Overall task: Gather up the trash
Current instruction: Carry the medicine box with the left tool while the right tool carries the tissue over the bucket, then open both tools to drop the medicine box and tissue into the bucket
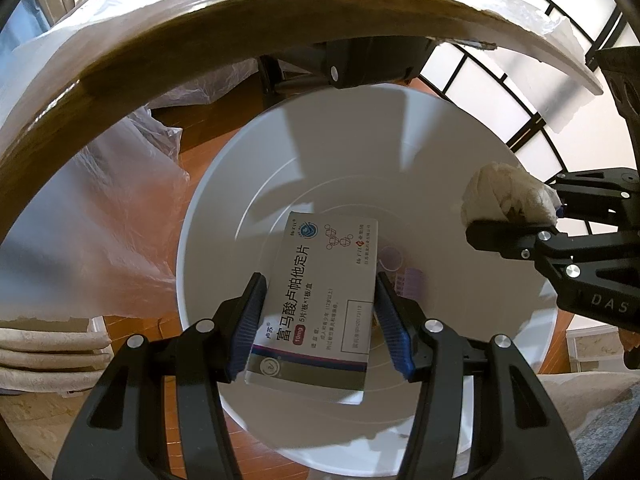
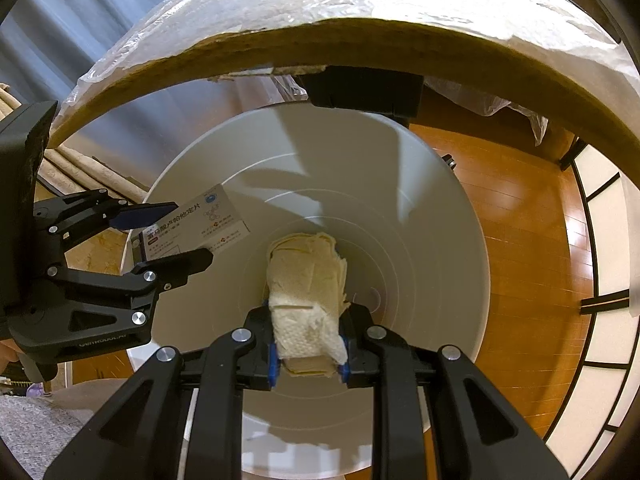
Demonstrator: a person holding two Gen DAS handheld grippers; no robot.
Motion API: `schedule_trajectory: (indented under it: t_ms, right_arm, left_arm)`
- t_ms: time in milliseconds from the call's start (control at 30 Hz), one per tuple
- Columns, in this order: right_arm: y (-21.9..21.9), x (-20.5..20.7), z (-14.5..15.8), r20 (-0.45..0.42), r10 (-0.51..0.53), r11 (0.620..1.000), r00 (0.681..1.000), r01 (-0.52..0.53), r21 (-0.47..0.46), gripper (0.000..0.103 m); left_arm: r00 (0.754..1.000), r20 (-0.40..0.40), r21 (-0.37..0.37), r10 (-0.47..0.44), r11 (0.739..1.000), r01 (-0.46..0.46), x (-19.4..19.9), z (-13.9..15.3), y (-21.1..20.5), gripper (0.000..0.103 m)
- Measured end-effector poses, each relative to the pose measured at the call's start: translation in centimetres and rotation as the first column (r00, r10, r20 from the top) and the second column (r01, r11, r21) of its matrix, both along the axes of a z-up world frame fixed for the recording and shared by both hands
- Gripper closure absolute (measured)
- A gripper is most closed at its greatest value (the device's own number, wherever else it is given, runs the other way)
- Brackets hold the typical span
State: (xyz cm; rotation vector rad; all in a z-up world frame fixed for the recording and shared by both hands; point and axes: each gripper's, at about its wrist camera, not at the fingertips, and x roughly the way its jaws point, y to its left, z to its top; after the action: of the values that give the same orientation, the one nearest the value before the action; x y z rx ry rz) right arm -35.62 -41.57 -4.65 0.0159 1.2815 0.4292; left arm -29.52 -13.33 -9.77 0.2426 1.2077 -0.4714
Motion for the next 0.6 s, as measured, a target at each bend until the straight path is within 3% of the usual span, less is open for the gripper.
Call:
schedule_trajectory:
  t_ms: [67,133,200,267,400,533,600]
  right_arm:
    - [0.0,0.1,0.0,0.000,-0.007,1.000,1.000,0.007,-0.011,0.080]
    - [-0.2,0.1,-0.1,0.001,-0.015,1.000,1.000,0.015,-0.017,0.067]
    - [-0.4,0.0,0.1,0.016,-0.028,1.000,0.999,0.028,-0.014,0.045]
    - [-0.6,0.0,0.3,0.025,-0.031,0.999,0.999,0.031,-0.020,0.037]
    - [-1.1,-0.3,1.2,0.058,-0.043,0.997,0.997,0.047,-0.056,0.009]
    - [-1.7,-1.2,2.9,0.104,-0.053,0.988,0.993,0.068,-0.142,0.005]
    - [-1.8,-1.6,3.8,0.124,-0.053,0.980,0.991,0.075,-0.183,0.005]
  left_arm:
    - [1.000,-0.001,0.008,0.008,1.000,-0.008,0.1,-0.2,0.0,0.046]
    - [1.000,-0.010,0.018,0.024,1.000,-0.023,0.4,-0.3,0.0,0.045]
    - [0.999,-0.026,0.004,0.028,1.000,-0.027,0.5,-0.4,0.1,0.037]
    - [0.999,-0.017,-0.003,0.033,0.999,-0.033,0.4,-0.2,0.2,0.031]
    - [1.000,-0.002,-0.015,0.018,1.000,-0.018,-0.2,0.6,0.2,0.028]
    - [1.000,0.010,-0.042,0.028,0.999,-0.027,-1.1,2.0,0.9,0.014]
    - [0.999,0.023,-0.068,0.035,0.997,-0.033,-1.7,3.2,1.4,0.013]
